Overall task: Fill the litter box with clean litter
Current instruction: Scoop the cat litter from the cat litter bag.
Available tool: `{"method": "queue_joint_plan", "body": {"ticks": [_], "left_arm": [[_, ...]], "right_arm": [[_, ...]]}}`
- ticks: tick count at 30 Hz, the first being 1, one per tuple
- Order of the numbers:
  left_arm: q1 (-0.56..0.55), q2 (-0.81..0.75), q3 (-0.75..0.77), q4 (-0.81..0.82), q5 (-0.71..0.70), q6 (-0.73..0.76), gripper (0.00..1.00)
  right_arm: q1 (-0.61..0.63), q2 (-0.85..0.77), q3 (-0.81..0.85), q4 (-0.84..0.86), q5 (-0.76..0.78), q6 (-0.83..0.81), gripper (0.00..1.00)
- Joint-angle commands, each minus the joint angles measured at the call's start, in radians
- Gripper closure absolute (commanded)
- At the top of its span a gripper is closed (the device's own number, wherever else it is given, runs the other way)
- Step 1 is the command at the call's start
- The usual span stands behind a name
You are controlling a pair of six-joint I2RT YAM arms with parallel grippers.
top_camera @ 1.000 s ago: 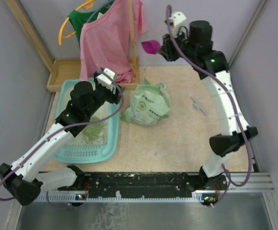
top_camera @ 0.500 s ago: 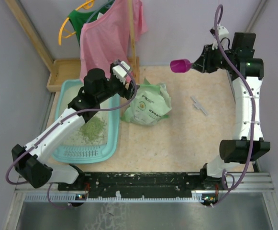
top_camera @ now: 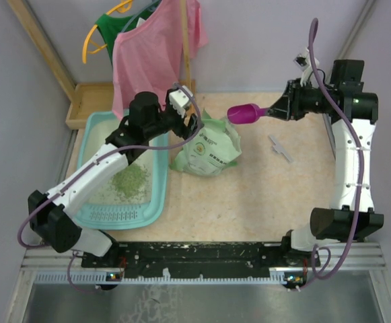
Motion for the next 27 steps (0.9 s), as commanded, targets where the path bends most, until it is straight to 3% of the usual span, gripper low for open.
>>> {"method": "queue_joint_plan", "body": {"ticks": [1, 5, 8, 17, 20, 27], "left_arm": [[0.006, 0.013, 0.048, -0.01, 0.032, 0.011, 0.19], [0.006, 0.03, 0.066, -0.019, 0.048, 0.013, 0.21], [0.006, 0.037, 0.072, -0.013, 0.066, 0.008, 0.28], [0.009, 0.032, 0.072, -0.039, 0.103, 0.005, 0.86], [0.011, 0.018, 0.064, -0.046, 0.104, 0.005, 1.0], [0.012, -0.032, 0.043, -0.044, 0.084, -0.002, 1.0]], "right_arm": [[-0.003, -0.06, -0.011, -0.004, -0.077, -0.032, 1.0], [-0.003, -0.056, -0.021, -0.027, -0.055, -0.049, 1.0], [-0.003, -0.044, -0.033, -0.038, -0.024, -0.056, 1.0], [-0.003, 0.017, -0.036, -0.053, 0.003, -0.043, 1.0], [-0.003, 0.048, -0.031, -0.045, -0.021, -0.024, 1.0], [0.101, 0.092, -0.021, -0.054, 0.038, -0.039, 1.0]]}}
